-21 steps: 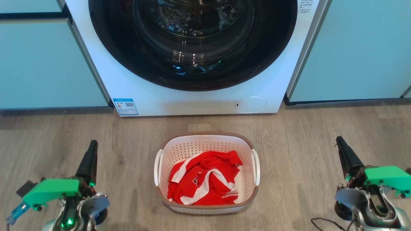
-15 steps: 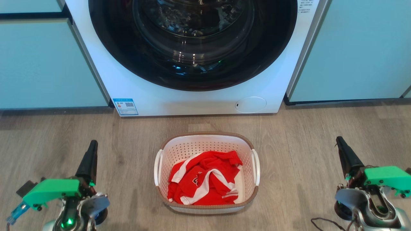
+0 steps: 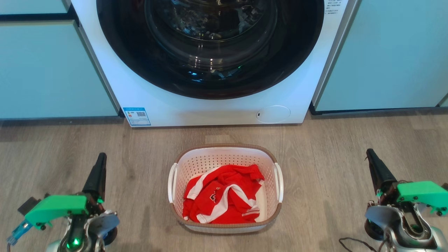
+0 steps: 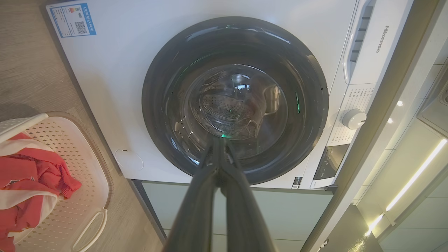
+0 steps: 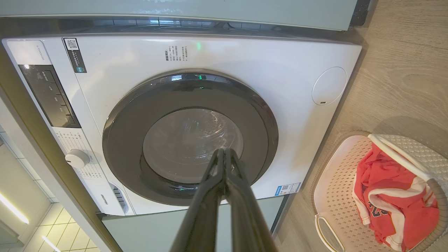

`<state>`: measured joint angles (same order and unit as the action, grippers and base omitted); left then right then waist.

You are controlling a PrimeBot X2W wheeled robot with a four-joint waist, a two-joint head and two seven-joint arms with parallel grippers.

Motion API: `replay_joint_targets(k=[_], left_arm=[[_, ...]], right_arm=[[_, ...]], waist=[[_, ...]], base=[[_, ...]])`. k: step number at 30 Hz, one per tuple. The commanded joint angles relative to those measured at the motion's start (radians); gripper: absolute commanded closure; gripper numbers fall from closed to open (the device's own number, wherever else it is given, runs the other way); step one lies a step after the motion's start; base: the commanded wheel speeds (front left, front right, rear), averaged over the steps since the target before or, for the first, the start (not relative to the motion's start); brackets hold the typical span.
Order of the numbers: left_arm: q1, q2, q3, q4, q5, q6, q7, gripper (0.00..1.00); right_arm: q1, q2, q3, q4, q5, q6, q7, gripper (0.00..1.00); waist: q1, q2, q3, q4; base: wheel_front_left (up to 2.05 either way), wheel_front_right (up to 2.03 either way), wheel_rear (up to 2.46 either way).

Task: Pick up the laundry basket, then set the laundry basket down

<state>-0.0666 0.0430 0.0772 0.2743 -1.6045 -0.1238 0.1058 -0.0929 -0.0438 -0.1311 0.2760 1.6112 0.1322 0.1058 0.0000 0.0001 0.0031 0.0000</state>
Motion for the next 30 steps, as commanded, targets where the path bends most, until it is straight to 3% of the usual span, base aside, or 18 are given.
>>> replay_joint_targets(k=[1, 14, 15, 30], left_arm=[[-0.041, 0.007, 0.036, -0.029, -0.004, -0.007, 0.007, 1.0], [-0.041, 0.007, 0.036, -0.029, -0.004, -0.007, 0.007, 1.0], [0.0, 0.0, 0.0, 0.0, 0.0, 0.0, 0.0, 0.0], [-0.011, 0.001, -0.031, 0.012, 0.016, 0.0, -0.027, 0.0]], right_arm=[[-0.015, -0.006, 0.018, -0.031, -0.002, -0.002, 0.007, 1.0], [-0.015, -0.006, 0.018, -0.031, -0.002, -0.002, 0.007, 1.0], [0.0, 0.0, 0.0, 0.0, 0.0, 0.0, 0.0, 0.0], [-0.002, -0.006, 0.014, 0.007, -0.032, 0.0, -0.034, 0.0]], waist=[[0.0, -0.0001, 0.0, 0.0], [0.0, -0.0001, 0.0, 0.0], [0.0, -0.0001, 0.0, 0.0], [0.0, -0.0001, -0.002, -0.001]], base=[[0.0, 0.0, 0.0], [0.0, 0.0, 0.0], [0.0, 0.0, 0.0], [0.0, 0.0, 0.0]])
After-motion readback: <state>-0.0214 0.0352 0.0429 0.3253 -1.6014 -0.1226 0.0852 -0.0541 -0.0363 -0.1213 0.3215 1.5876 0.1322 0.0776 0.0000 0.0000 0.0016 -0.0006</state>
